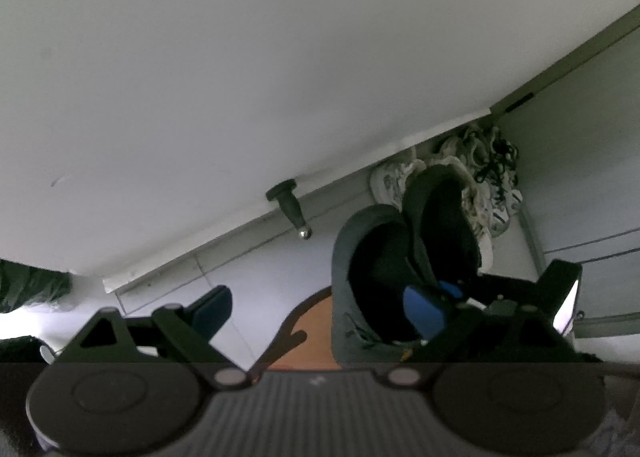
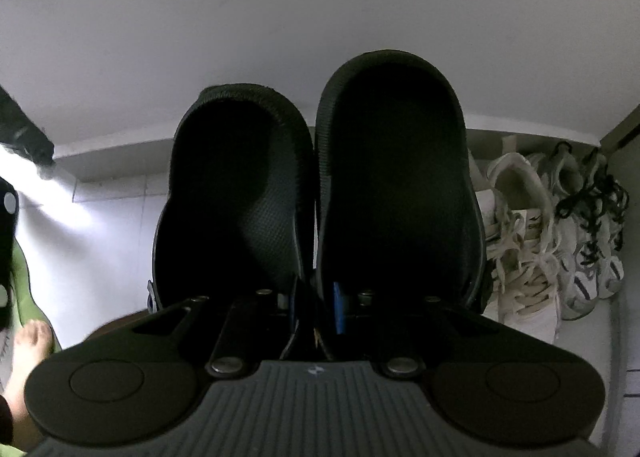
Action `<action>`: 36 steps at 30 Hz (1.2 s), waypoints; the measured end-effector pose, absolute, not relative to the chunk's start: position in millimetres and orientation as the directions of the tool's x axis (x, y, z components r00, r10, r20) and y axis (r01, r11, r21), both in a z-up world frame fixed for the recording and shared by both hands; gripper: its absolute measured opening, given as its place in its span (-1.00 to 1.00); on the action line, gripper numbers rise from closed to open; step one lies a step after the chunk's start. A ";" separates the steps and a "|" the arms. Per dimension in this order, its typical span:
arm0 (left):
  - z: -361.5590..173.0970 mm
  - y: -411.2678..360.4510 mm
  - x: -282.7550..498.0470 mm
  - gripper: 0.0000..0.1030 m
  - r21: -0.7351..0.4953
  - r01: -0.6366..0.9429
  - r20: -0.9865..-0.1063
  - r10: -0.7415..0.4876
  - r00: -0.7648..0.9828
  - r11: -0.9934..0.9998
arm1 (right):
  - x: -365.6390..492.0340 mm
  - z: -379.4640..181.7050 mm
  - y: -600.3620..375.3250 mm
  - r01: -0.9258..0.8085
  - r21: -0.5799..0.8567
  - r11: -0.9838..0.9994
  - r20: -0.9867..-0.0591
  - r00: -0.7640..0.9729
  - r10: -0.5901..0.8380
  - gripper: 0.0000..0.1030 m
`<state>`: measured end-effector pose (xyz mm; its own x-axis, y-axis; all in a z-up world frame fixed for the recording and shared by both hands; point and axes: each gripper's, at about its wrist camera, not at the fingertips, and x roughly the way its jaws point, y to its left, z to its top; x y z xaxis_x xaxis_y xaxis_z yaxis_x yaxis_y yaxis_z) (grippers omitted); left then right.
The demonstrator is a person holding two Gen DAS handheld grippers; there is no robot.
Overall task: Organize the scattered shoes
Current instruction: 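Lift the black slippers with the right tool toward the sneaker row, then lower the black slippers beside the patterned sneakers with the right tool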
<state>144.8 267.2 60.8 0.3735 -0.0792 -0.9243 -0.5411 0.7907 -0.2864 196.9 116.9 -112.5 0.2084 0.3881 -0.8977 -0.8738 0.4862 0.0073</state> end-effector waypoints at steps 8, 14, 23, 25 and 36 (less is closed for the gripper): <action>59.4 262.1 146.6 0.83 -0.288 -0.525 -0.924 -0.089 0.372 0.801 | 195.1 -118.9 131.7 -0.881 0.026 0.472 -0.918 0.166 0.361 -0.64; 59.6 264.5 144.9 0.83 -0.291 -0.527 -0.923 -0.089 0.375 0.799 | 190.5 -125.7 144.0 -0.893 0.025 0.450 -0.933 0.141 0.331 -0.63; 59.2 270.5 139.7 0.83 -0.298 -0.540 -0.922 -0.090 0.377 0.787 | 223.4 -153.3 178.3 -0.869 0.012 0.495 -0.964 0.122 0.237 -0.61; 59.7 272.5 137.8 0.83 -0.299 -0.542 -0.921 -0.089 0.379 0.785 | 224.8 -158.2 184.7 -0.871 0.000 0.491 -0.968 0.123 0.218 -0.59; 61.3 280.4 134.6 0.83 -0.306 -0.549 -0.919 -0.091 0.383 0.778 | 233.3 -190.1 184.5 -0.861 0.063 0.504 -0.985 0.029 0.173 -0.32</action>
